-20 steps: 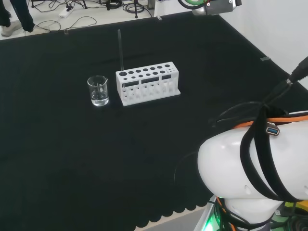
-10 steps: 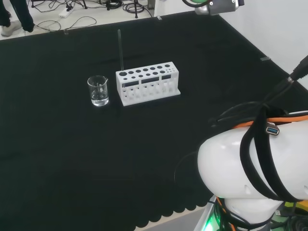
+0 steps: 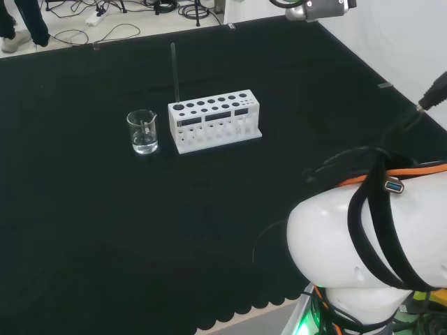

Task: Take the glass rod from the white test tube rack.

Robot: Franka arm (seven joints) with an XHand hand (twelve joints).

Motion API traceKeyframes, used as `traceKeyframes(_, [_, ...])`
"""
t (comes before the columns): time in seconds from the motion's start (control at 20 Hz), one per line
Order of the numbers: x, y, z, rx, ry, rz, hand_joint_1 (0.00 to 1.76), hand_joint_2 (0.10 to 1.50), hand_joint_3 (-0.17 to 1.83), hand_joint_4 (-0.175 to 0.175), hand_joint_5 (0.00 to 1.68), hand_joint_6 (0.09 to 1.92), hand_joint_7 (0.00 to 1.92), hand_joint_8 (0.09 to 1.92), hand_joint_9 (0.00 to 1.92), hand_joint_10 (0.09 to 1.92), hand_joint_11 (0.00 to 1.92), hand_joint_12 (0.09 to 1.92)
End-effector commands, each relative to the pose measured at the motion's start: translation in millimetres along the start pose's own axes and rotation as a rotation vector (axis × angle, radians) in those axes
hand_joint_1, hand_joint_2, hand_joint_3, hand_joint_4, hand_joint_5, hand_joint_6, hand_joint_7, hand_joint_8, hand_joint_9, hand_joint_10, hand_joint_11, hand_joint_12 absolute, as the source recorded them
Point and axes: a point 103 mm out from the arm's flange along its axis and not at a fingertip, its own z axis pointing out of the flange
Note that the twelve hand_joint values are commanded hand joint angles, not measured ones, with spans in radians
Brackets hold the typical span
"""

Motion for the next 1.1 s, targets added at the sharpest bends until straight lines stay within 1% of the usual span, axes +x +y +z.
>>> traceKeyframes(0.05, [-2, 16, -3, 0.022, -0.005, -0.022, 0.51, 0.92, 0.39, -0.138, 0.02, 0.09, 0.0, 0.58, 0.04, 0.87, 0.0, 1.19])
traceKeyframes(0.25, [-8, 36, -6, 0.045, -0.009, -0.028, 0.51, 0.92, 0.39, -0.137, 0.04, 0.09, 0.0, 0.64, 0.06, 0.87, 0.0, 1.21])
traceKeyframes(0.4, [-6, 49, -5, 0.053, -0.018, -0.04, 0.51, 0.92, 0.4, -0.139, 0.06, 0.09, 0.0, 0.67, 0.08, 0.87, 0.0, 1.22])
traceKeyframes(0.55, [-2, 64, -2, 0.055, -0.022, -0.059, 0.5, 0.92, 0.4, -0.14, 0.07, 0.09, 0.0, 0.71, 0.09, 0.87, 0.0, 1.23])
traceKeyframes(0.7, [3, 80, 2, 0.063, -0.021, -0.069, 0.5, 0.92, 0.41, -0.141, 0.09, 0.09, 0.0, 0.74, 0.1, 0.87, 0.0, 1.23])
traceKeyframes(0.95, [14, 114, 14, 0.085, -0.025, -0.102, 0.5, 0.92, 0.41, -0.145, 0.13, 0.09, 0.01, 0.76, 0.1, 0.86, 0.0, 1.22])
traceKeyframes(1.1, [22, 137, 19, 0.085, -0.023, -0.125, 0.5, 0.92, 0.41, -0.147, 0.15, 0.09, 0.01, 0.77, 0.1, 0.86, 0.0, 1.22])
